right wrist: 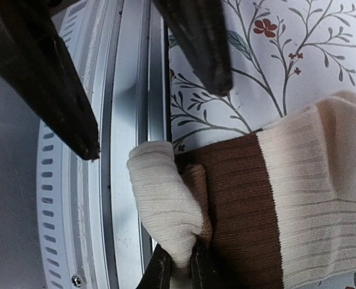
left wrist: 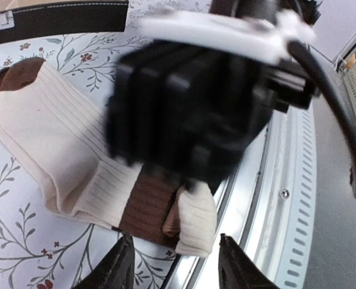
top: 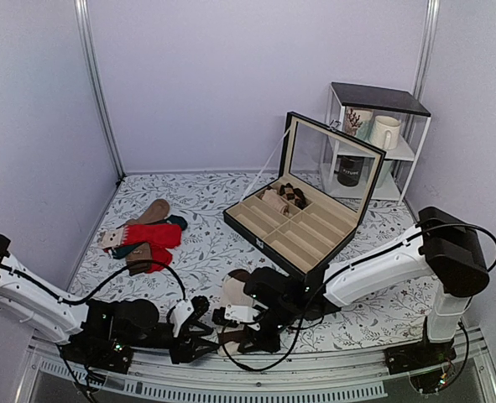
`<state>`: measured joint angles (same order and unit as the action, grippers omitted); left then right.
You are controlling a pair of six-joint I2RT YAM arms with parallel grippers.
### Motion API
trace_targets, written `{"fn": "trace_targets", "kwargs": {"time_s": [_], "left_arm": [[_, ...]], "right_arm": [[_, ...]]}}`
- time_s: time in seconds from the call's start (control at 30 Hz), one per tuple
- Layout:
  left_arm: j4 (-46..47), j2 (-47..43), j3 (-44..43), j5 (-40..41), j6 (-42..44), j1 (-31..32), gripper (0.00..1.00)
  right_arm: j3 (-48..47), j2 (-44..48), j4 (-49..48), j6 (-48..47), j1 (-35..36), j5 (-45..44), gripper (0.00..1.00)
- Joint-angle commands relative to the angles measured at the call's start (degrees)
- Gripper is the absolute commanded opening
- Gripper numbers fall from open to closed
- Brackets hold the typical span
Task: Roll the socks
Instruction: Roll a pair of socks at the center of the board.
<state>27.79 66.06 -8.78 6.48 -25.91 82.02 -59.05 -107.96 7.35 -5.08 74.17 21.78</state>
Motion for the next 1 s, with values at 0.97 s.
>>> {"fn": "trace_targets", "kwargs": {"time_s": [0.97], "left_arm": [[16.6,21.7,-4.1,0.0,11.0,4.1,0.16]], "right_arm": [[-4.4,-11.8,12.8,13.2,-6.7,11.6,0.04]]}}
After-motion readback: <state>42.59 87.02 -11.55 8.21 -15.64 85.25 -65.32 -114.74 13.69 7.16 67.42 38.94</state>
